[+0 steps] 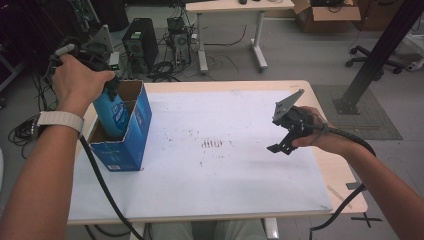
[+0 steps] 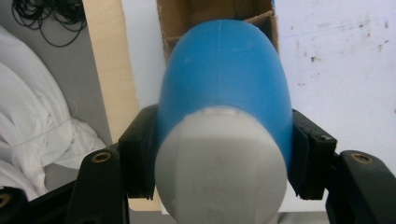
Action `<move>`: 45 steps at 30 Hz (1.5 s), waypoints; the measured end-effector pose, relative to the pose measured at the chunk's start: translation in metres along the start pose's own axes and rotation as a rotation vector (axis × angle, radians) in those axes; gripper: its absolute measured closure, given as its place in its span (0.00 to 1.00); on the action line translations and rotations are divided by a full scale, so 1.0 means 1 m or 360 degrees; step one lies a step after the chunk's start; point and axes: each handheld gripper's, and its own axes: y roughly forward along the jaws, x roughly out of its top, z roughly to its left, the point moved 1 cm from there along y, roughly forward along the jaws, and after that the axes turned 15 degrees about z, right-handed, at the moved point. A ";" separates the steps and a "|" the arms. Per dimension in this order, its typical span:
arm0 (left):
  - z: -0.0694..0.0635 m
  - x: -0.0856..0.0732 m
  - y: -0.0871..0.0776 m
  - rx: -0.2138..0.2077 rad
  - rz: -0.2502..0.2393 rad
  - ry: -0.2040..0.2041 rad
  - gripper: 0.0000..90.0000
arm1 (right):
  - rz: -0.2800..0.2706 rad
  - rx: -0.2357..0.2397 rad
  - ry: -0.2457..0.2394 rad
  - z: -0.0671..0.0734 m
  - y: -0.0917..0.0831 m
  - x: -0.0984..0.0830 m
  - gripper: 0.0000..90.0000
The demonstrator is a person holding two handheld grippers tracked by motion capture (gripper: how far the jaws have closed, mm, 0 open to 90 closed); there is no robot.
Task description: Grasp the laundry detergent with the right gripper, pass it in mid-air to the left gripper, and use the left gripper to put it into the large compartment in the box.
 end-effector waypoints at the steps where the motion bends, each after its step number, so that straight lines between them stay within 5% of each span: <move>1: 0.000 0.000 0.003 0.0002 -0.0003 -0.0002 0.43 | 0.0000 0.0002 0.0001 0.000 0.000 0.000 0.07; 17: -0.007 0.005 0.057 0.0047 -0.0041 0.0002 0.43 | 0.0002 0.0010 0.0018 -0.001 0.005 -0.002 0.07; 28: -0.013 0.010 0.088 0.0036 0.0001 0.0032 0.43 | 0.0004 0.0017 0.0025 -0.001 0.007 -0.003 0.07; 45: -0.012 0.012 0.103 0.0027 0.0035 0.0035 0.42 | 0.0019 0.0021 0.0029 -0.001 0.009 -0.003 0.07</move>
